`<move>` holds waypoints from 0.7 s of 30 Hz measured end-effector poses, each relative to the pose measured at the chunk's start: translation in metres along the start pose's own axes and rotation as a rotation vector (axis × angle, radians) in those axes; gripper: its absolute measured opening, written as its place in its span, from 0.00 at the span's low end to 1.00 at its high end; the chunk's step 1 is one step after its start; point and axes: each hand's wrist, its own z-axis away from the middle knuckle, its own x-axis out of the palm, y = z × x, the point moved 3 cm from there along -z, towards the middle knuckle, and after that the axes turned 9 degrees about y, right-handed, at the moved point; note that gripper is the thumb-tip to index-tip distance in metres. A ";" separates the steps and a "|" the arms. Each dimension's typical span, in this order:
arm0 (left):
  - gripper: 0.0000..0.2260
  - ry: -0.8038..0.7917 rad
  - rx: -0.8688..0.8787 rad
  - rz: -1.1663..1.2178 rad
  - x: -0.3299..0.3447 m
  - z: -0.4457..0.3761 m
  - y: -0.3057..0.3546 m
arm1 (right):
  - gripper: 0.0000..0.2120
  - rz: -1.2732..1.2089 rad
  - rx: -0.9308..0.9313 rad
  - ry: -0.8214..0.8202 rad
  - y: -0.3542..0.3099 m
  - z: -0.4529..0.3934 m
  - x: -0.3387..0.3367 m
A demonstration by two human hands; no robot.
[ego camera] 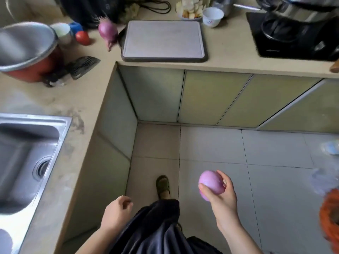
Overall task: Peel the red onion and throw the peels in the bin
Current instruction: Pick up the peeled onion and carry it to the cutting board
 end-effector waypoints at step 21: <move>0.06 -0.056 -0.007 0.090 0.004 -0.190 0.258 | 0.30 -0.022 -0.124 0.064 -0.163 -0.266 0.053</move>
